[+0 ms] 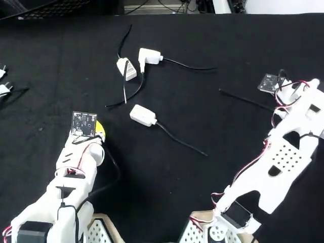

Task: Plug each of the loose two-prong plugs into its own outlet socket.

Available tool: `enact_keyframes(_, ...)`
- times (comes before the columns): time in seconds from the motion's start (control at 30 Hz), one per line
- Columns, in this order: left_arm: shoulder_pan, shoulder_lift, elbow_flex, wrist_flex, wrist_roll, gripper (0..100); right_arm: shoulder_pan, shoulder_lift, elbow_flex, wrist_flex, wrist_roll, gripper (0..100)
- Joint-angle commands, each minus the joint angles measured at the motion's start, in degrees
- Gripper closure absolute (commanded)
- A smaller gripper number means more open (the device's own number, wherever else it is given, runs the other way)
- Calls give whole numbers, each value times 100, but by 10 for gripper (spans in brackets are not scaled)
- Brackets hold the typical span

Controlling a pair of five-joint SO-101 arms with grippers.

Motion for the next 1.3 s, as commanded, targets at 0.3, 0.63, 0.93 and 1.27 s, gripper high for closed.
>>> enact_keyframes(0.3, 75, -88, 119, 18, -44, 968, -510, 57, -936, 563, -141, 841)
enact_keyframes(0.63, 75, -88, 119, 18, -44, 968, -176, 347, -954, 123, -158, 794)
enact_keyframes(0.93, 75, -97, 119, 18, -44, 968, -9, 365, -954, 97, -149, 794)
enact_keyframes(1.27, 75, -97, 119, 18, -44, 968, 18, 400, -804, 141, -141, 795)
